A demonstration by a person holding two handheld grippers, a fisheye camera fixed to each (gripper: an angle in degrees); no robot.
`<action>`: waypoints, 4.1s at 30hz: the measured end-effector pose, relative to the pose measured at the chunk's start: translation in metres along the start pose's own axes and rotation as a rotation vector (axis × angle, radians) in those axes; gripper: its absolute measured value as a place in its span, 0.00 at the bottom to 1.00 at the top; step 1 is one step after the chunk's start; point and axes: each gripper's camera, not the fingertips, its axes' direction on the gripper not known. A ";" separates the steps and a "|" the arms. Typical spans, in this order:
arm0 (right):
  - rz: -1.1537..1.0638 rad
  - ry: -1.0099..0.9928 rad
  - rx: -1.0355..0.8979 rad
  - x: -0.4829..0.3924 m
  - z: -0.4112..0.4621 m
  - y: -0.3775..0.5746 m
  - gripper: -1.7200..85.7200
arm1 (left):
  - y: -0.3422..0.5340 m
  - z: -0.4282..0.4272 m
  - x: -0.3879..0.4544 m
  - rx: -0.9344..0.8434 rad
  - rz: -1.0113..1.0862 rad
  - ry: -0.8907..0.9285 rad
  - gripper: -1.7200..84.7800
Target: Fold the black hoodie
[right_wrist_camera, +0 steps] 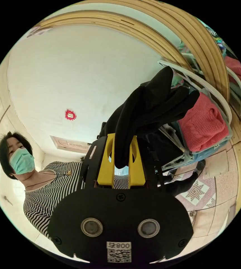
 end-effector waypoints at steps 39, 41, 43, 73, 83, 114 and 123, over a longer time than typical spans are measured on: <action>-0.186 0.951 -0.388 -0.331 0.126 -0.029 0.06 | -0.230 0.281 -0.244 0.091 -0.434 -0.437 0.19; -0.161 0.946 -0.356 -0.344 0.118 -0.028 0.05 | -0.233 0.287 -0.245 0.101 -0.441 -0.438 0.19; -0.154 0.925 -0.309 -0.361 0.105 -0.027 0.04 | -0.234 0.294 -0.246 0.099 -0.449 -0.446 0.19; -0.202 1.042 -0.507 -0.347 0.235 -0.052 0.02 | -0.278 0.445 -0.229 -0.521 0.020 -1.060 0.02; -0.177 1.032 -0.461 -0.361 0.225 -0.082 0.02 | -0.256 0.411 -0.170 -0.398 0.062 -0.925 0.02; -0.427 0.677 -0.204 -0.473 0.428 -0.418 0.10 | -0.089 0.116 0.043 0.311 0.204 -0.649 0.10; -0.294 0.705 -0.323 -0.364 0.590 -0.602 0.14 | -0.053 0.080 0.060 0.569 -0.056 -0.644 0.10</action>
